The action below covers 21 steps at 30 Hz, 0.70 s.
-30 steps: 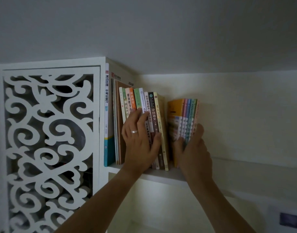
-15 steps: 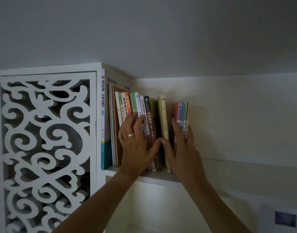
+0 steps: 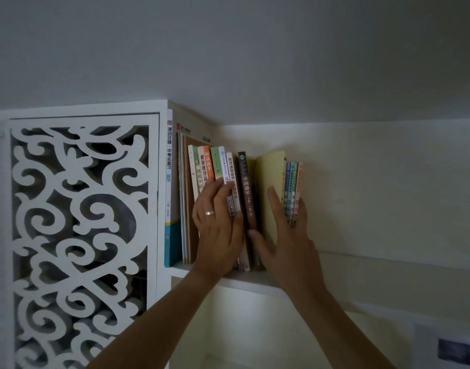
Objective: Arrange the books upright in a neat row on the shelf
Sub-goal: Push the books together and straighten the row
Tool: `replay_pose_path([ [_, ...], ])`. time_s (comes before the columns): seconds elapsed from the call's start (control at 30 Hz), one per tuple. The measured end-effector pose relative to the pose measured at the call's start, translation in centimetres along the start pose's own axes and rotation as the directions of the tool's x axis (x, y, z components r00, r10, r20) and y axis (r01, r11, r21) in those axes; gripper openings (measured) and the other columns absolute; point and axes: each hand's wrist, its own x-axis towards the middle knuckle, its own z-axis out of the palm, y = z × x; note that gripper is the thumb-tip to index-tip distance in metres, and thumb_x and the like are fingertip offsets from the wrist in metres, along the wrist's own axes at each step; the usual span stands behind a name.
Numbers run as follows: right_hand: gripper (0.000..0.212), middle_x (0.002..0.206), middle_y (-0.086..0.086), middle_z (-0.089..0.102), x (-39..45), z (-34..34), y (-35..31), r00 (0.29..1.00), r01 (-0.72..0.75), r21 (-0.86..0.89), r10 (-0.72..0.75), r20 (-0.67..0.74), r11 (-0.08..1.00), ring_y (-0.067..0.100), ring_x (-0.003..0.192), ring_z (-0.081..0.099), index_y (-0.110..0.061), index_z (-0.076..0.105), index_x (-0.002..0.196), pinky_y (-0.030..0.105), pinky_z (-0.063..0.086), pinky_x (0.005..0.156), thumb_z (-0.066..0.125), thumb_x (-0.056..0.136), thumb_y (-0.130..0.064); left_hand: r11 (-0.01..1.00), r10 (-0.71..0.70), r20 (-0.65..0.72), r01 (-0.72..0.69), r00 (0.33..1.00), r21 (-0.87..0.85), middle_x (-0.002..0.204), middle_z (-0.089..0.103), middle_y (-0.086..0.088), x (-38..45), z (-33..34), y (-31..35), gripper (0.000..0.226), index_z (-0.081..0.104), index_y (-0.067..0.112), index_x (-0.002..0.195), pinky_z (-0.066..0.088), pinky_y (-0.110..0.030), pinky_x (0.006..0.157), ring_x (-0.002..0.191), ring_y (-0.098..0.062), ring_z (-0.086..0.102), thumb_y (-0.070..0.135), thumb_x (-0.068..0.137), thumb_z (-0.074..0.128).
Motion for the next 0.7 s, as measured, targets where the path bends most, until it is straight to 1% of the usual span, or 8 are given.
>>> replay_pose_path([
  [0.07,0.083,0.167,0.014,-0.007,-0.2,0.2,0.1,0.999,0.017,0.016,-0.017,-0.047,1.000,0.028,0.113,0.065,-0.051,-0.015,0.153,0.022,0.054,0.070,0.046,0.097,-0.059,1.000,-0.007,-0.015,0.007,1.000,-0.013,0.158,0.037,-0.007,0.0,0.0,0.2,0.051,0.043,0.009,0.147,0.023,-0.050,0.123,0.153,-0.021,0.026,0.029,0.101,0.047],
  [0.13,0.088,0.166,0.019,-0.012,-0.3,0.1,0.0,0.997,-0.012,0.027,0.014,-0.076,1.000,0.028,0.097,0.070,-0.051,-0.017,0.152,0.012,0.042,0.058,0.052,0.097,-0.050,1.000,-0.016,-0.022,0.016,1.000,-0.021,0.157,0.038,-0.007,0.1,-0.1,0.2,0.051,0.044,0.008,0.147,0.025,-0.053,0.122,0.152,-0.020,0.027,0.029,0.100,0.047],
  [0.23,0.079,0.162,0.023,-0.025,-0.3,0.0,-0.2,0.998,-0.024,-0.001,0.024,-0.062,1.000,0.029,0.097,0.070,-0.057,-0.013,0.151,0.016,0.046,0.061,0.047,0.101,-0.044,0.999,-0.019,-0.022,0.018,1.000,-0.044,0.157,0.037,-0.009,0.1,-0.1,0.0,0.050,0.044,0.007,0.146,0.027,-0.057,0.120,0.152,-0.024,0.028,0.024,0.099,0.044],
  [0.33,0.066,0.162,0.020,-0.027,-0.4,0.0,-0.5,0.999,-0.023,-0.044,0.021,-0.041,0.999,0.026,0.101,0.069,-0.060,-0.007,0.151,0.013,0.043,0.063,0.036,0.101,-0.050,0.999,-0.019,-0.021,0.018,1.000,-0.044,0.156,0.037,-0.008,0.1,-0.2,0.0,0.052,0.044,0.008,0.146,0.028,-0.057,0.120,0.151,-0.023,0.029,0.024,0.097,0.046],
  [0.4,0.070,0.162,0.019,-0.026,-0.2,-0.2,-0.7,0.999,-0.030,-0.061,0.028,-0.039,0.998,0.034,0.116,0.064,-0.059,-0.005,0.151,0.025,0.056,0.074,0.036,0.094,-0.067,0.998,-0.036,-0.018,0.035,0.999,-0.050,0.157,0.036,-0.006,0.1,-0.1,-0.2,0.054,0.044,0.009,0.146,0.028,-0.056,0.121,0.151,-0.020,0.029,0.029,0.096,0.052],
  [0.5,0.088,0.161,0.016,-0.031,-0.1,-0.3,-0.6,0.999,-0.036,-0.067,0.036,-0.002,0.997,0.038,0.131,0.054,-0.060,-0.012,0.149,0.037,0.057,0.089,0.043,0.084,-0.080,0.998,-0.043,-0.012,0.043,0.999,-0.051,0.157,0.035,-0.007,0.2,0.1,-0.6,0.066,0.041,0.012,0.147,0.026,-0.049,0.123,0.151,-0.021,0.029,0.046,0.094,0.061],
  [0.57,0.096,0.161,0.018,-0.029,-0.1,-0.2,-0.5,0.999,-0.025,-0.046,0.024,-0.022,0.999,0.035,0.121,0.061,-0.057,-0.016,0.150,0.032,0.059,0.082,0.053,0.084,-0.074,0.998,-0.038,-0.018,0.037,0.999,-0.048,0.157,0.036,-0.007,0.2,0.1,-0.7,0.067,0.040,0.014,0.145,0.027,-0.046,0.123,0.150,-0.021,0.030,0.049,0.093,0.061],
  [0.7,0.103,0.162,0.025,-0.020,-0.1,0.5,-0.5,0.994,-0.037,-0.012,0.036,-0.100,0.999,0.035,0.095,0.072,-0.043,-0.019,0.154,0.031,0.060,0.064,0.057,0.088,-0.064,0.994,-0.086,-0.079,0.079,0.993,-0.081,0.155,0.036,-0.007,0.0,0.1,-0.5,0.041,0.047,0.009,0.142,0.036,-0.054,0.117,0.147,-0.023,0.035,0.020,0.103,0.053],
])
